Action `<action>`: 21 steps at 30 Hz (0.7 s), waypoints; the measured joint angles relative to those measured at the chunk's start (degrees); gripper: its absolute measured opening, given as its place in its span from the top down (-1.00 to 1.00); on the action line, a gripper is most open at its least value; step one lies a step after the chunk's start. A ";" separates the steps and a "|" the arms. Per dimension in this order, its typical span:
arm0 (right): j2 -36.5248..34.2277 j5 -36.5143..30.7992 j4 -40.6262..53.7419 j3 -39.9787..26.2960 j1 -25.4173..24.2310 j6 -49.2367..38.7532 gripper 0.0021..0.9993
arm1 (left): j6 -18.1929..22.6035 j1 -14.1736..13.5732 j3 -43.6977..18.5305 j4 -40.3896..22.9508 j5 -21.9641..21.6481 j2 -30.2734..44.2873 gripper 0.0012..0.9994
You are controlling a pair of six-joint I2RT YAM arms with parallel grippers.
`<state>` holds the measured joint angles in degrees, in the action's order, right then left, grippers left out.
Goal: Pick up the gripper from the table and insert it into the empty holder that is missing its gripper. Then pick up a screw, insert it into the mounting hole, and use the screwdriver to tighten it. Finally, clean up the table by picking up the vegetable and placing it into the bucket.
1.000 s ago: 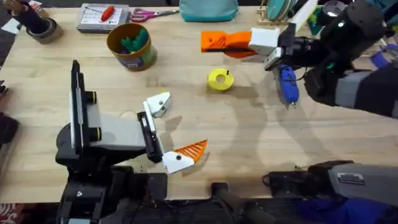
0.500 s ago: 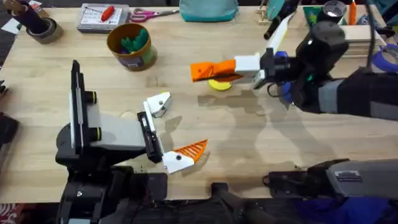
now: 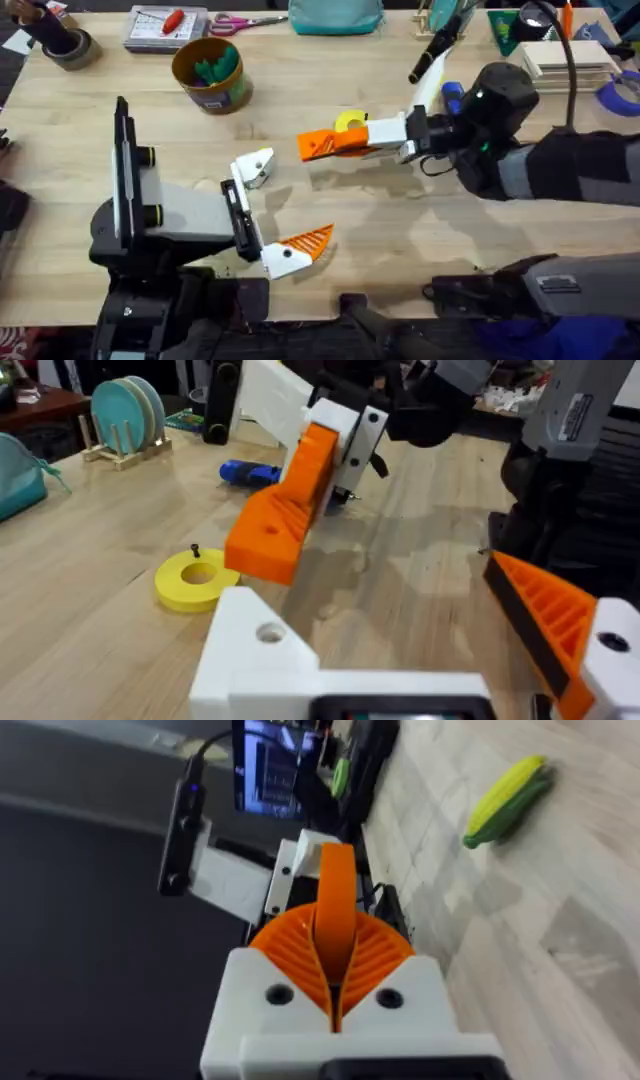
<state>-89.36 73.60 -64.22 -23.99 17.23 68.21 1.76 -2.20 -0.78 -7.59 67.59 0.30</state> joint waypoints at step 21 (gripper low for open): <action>0.00 -0.59 -7.99 4.42 5.87 6.81 0.99 | 0.00 0.00 0.00 -0.01 -0.02 0.02 -0.97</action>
<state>-89.37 73.01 -72.21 -19.58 23.09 75.03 1.76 -2.20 -0.78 -7.60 67.57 0.31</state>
